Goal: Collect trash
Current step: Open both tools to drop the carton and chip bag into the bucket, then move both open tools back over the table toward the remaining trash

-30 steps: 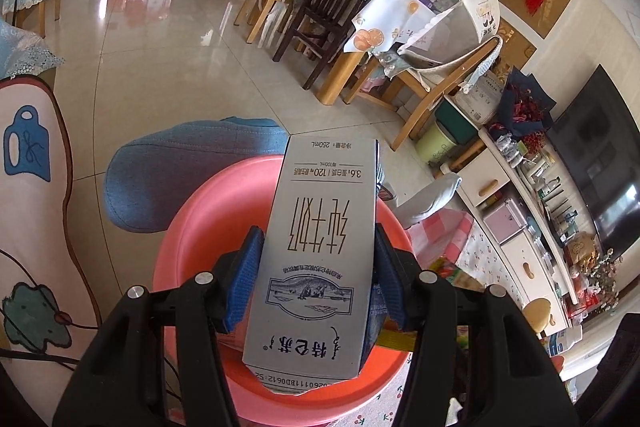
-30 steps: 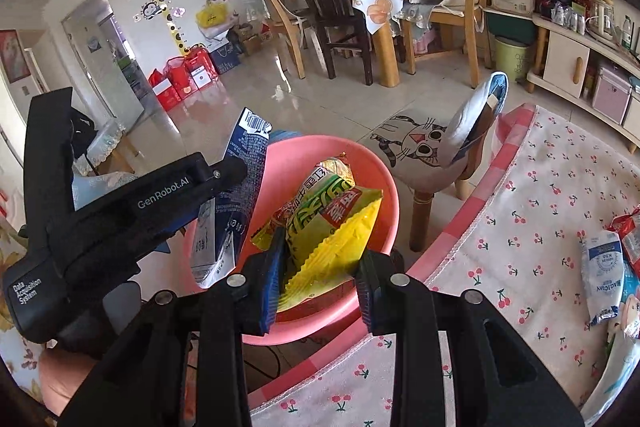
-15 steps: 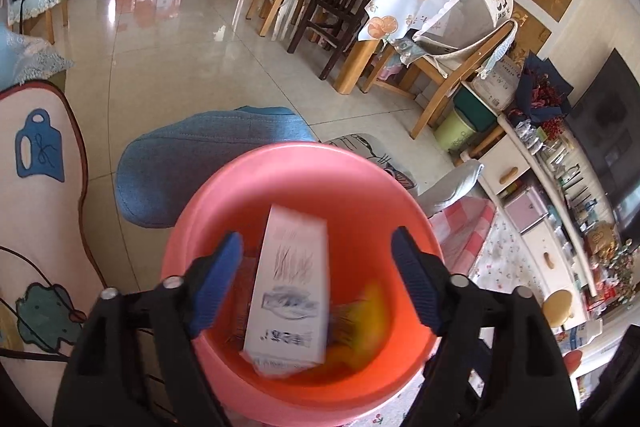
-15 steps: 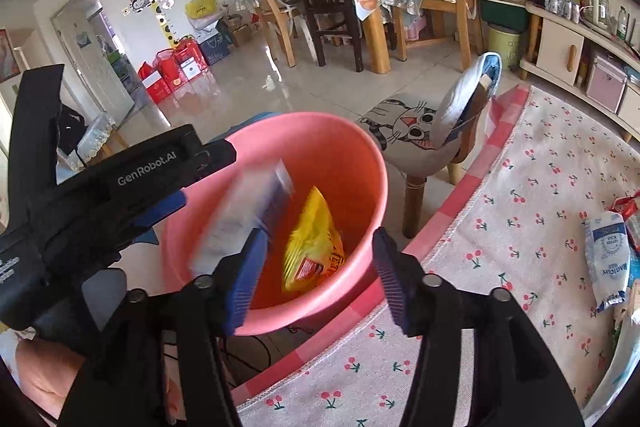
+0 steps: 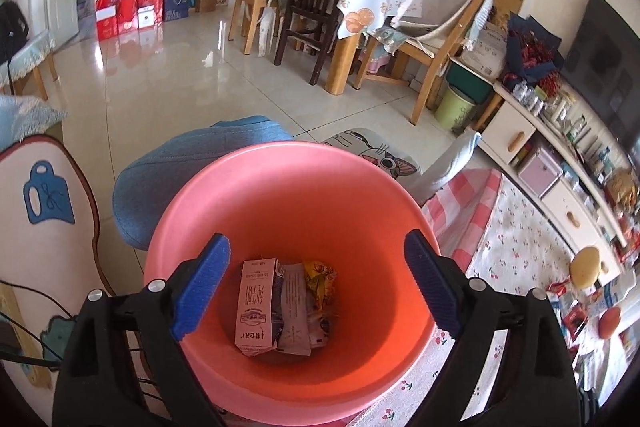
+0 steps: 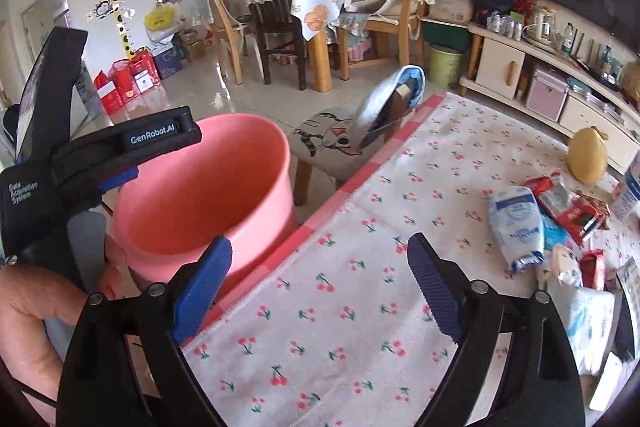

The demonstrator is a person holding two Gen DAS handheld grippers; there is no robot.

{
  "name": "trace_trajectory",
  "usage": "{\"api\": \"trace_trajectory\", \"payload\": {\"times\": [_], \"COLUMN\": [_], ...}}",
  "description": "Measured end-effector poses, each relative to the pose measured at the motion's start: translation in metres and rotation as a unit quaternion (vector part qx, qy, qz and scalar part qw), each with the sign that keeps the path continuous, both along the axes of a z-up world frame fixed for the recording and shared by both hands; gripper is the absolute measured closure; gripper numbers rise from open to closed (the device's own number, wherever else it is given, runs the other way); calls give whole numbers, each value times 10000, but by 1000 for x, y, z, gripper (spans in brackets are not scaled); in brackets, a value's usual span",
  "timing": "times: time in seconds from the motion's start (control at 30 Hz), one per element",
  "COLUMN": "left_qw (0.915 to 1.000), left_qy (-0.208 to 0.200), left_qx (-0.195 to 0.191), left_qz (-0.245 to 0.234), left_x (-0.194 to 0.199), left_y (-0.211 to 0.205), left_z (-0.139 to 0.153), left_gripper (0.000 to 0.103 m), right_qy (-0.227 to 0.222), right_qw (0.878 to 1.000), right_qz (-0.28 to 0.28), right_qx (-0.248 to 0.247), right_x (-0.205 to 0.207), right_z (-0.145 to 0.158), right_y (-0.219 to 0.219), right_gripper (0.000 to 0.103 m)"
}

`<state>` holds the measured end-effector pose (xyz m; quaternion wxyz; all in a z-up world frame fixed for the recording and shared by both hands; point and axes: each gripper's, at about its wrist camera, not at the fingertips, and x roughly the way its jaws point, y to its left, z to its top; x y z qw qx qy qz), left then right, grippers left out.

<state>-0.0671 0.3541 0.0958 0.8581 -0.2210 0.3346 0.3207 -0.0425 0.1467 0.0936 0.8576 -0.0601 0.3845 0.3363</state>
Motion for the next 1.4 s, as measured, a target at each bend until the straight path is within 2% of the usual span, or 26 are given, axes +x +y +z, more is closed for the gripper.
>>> {"api": "trace_trajectory", "payload": {"times": [0.2,0.5,1.07,1.4], "left_qw": [9972,9882,9759,9626], "left_qy": [170,274,199,307], "left_qx": [595,1131,1543,1878], "left_qz": [-431,-996,-1530,-1928], "left_x": [12,25,32,40], "left_y": [-32,-75,-124,-160], "left_z": [7,10,14,10], "left_gripper": [12,10,9,8], "right_qy": [13,-112,-474,-561], "right_qw": [9997,9981,9944,9922], "right_qz": [-259,-589,-919,-1110], "right_qx": [-32,-164,-205,-129], "right_x": [-5,-12,-32,-35], "right_z": [1,-1,9,6], "right_y": [-32,-74,-142,-178], "right_gripper": [14,14,14,13]}}
